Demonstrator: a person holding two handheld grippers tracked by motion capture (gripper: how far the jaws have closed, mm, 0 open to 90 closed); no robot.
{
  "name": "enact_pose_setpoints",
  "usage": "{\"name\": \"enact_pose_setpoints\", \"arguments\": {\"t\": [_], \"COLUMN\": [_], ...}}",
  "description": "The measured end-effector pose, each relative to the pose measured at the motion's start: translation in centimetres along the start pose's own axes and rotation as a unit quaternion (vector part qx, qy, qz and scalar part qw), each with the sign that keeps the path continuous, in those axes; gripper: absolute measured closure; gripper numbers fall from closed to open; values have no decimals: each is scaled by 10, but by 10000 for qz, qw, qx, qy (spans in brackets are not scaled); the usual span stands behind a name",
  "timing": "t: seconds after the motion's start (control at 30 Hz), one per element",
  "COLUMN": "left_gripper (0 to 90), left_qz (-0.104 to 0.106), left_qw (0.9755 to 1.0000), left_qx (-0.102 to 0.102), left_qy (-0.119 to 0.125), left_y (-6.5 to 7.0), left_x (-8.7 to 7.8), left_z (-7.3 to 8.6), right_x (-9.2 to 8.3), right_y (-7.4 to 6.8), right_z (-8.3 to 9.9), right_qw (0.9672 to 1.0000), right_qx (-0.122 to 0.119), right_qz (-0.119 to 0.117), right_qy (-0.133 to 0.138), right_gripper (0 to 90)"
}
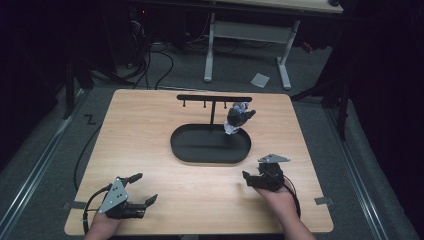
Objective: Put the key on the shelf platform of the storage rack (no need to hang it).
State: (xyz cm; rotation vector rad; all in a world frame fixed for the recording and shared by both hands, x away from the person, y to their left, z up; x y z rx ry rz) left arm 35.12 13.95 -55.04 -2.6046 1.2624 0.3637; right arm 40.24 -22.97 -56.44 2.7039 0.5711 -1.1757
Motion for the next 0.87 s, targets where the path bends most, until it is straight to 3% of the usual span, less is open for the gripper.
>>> {"name": "enact_pose_setpoints", "arguments": {"t": [0.07,0.23,0.3,0.33,0.37,0.4,0.43,0.5,0.6,0.73,0.87], "left_gripper": [150,150,150,150,150,150,150,150,150,150,150], "left_qz": [4,3,-8,-8,-17,-30,-28,-44,-61,-51,-35], "left_qw": [10000,10000,10000,10000,10000,10000,10000,10000,10000,10000,10000], "left_qx": [1,-8,-8,-8,-16,-24,-31,-33,-38,-14,-18], "left_qy": [-7,-5,-10,-10,-7,-11,-11,-17,-42,-22,-5], "left_y": [0,0,0,0,-1,-1,-1,-1,-1,-1,-1], "left_x": [0,0,0,0,0,0,0,0,1,0,0], "left_z": [0,0,0,0,0,0,0,0,0,0,0], "right_x": [1,-4,-12,-12,-22,-22,-31,-31,-24,-22,-21], "right_y": [-4,-26,-35,-35,-44,-44,-47,-47,-45,-41,-39], "right_z": [5,23,30,30,31,31,28,30,32,34,32], "right_qw": [10000,9984,9957,9957,9928,9928,9908,9897,9922,9926,9922], "right_qx": [-26,-247,-313,-313,-338,-338,-490,-402,-383,-228,-251], "right_qz": [5,32,135,135,26,26,120,125,115,116,172], "right_qy": [50,504,865,865,1145,1145,1257,1366,1178,1189,1213], "right_gripper": [250,228,222,222,212,212,206,190,171,171,167]}}
Point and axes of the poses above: each handheld gripper's, and its own axes: x roughly forward along the jaws, z roughly out of its underside, y roughly to its right, the point moved 9 cm from there along x, roughly forward along the jaws
